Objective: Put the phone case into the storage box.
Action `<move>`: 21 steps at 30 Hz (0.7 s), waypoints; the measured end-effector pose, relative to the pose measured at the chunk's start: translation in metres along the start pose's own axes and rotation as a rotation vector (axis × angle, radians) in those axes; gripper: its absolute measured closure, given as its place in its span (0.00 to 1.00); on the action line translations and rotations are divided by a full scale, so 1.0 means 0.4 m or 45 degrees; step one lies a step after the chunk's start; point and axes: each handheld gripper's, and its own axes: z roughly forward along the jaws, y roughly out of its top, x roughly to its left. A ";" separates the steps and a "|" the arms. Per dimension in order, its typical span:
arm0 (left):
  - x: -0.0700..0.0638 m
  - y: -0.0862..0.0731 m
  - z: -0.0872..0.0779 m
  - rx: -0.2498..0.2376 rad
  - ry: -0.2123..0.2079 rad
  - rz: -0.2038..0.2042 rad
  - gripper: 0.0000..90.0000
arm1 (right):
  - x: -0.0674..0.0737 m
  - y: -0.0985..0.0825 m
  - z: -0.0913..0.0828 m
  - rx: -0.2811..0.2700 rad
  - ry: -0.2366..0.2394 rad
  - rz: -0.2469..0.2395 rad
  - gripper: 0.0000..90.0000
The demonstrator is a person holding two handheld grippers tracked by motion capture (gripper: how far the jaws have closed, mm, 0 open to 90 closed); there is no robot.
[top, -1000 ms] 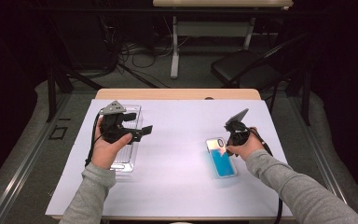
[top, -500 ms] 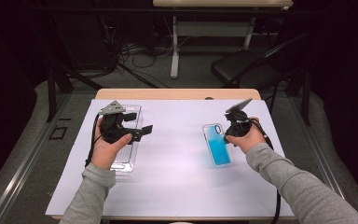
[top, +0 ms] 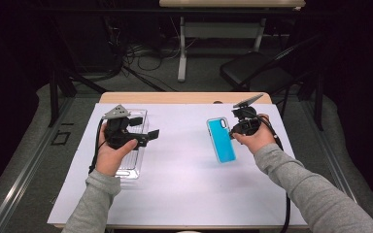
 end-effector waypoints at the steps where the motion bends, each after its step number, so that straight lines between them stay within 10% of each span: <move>1: 0.000 0.000 0.000 0.000 -0.001 -0.001 0.16 | 0.003 0.002 -0.002 -0.005 0.002 -0.006 0.99; 21: -0.002 -0.001 0.004 -0.009 -0.001 -0.007 0.16 | 0.049 0.053 -0.022 -0.158 0.025 -0.048 0.99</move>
